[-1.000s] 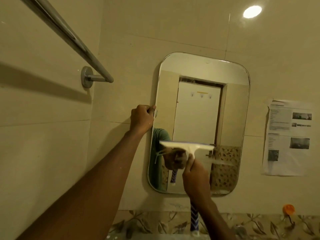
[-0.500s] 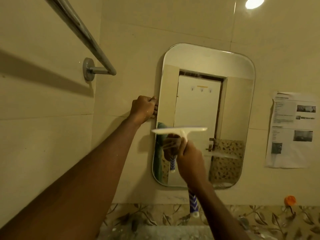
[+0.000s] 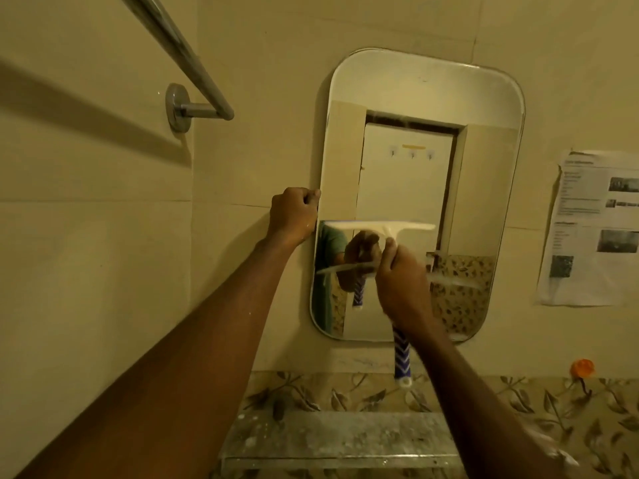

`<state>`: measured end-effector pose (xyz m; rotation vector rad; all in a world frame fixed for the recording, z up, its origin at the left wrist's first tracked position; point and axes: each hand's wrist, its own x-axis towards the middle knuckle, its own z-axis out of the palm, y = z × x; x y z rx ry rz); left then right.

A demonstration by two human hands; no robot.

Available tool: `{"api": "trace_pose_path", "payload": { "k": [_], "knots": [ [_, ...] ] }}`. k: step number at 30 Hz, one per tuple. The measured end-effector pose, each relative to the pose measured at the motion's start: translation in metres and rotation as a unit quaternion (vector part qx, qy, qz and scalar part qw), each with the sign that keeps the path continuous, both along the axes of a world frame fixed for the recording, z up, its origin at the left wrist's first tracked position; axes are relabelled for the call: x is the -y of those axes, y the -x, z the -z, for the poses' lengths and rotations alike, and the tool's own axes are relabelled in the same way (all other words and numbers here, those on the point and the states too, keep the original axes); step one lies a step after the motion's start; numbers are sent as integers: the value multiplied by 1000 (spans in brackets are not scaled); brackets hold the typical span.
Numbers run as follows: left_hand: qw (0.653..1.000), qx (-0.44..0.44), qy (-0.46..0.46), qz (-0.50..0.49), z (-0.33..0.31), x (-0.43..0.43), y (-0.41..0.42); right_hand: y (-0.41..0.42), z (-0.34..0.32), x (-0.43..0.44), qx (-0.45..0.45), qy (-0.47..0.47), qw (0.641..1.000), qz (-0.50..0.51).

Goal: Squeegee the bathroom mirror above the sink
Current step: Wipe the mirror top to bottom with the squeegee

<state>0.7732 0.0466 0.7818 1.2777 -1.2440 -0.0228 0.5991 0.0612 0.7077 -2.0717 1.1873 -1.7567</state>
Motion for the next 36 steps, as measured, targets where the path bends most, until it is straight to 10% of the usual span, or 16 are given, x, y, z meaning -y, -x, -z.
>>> {"api": "trace_pose_path", "payload": {
  "k": [7, 16, 24, 36],
  "knots": [
    [998, 46, 11, -43, 14, -5, 8, -9, 92, -8, -39, -63, 997, 38],
    [999, 27, 9, -42, 32, -3, 9, 37, -8, 22, 12, 30, 998, 53],
    [995, 58, 25, -75, 35, -1, 12, 46, 119, 12, -41, -80, 995, 54],
    [987, 75, 53, -129, 42, 7, 14, 94, 50, 55, 16, -9, 997, 77]
  ]
}}
